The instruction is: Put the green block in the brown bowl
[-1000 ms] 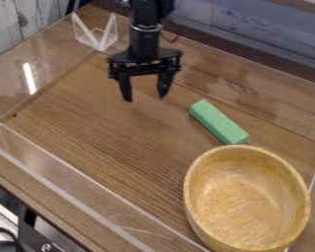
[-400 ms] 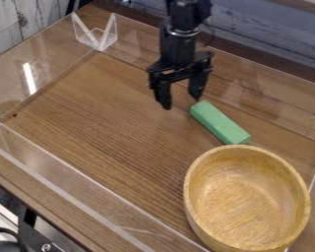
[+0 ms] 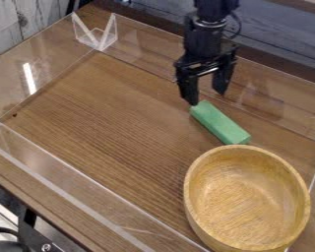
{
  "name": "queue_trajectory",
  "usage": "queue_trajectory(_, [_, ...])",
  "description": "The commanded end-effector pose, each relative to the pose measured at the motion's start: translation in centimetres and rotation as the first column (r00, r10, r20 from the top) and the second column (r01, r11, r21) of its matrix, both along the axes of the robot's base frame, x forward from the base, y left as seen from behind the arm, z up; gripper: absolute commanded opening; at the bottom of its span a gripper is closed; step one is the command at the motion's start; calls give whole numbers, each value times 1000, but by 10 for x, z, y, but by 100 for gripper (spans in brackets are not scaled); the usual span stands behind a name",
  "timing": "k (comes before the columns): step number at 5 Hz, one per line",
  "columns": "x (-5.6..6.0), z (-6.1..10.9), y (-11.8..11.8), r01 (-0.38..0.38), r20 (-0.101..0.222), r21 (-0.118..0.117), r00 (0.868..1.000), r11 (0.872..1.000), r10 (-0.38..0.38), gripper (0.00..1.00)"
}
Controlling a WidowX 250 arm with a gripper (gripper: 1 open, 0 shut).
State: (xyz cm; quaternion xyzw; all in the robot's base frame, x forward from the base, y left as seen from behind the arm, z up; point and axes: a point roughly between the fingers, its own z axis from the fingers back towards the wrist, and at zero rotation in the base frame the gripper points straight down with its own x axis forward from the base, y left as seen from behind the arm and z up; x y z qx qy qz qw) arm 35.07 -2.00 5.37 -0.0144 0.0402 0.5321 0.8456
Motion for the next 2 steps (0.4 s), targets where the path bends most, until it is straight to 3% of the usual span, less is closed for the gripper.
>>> queue_trajectory(1, [5,15,-11,-36,54,-13,998,999,37,100])
queue_trajectory(2, [0,12,-17,-68,50,-18,996,998,69,100])
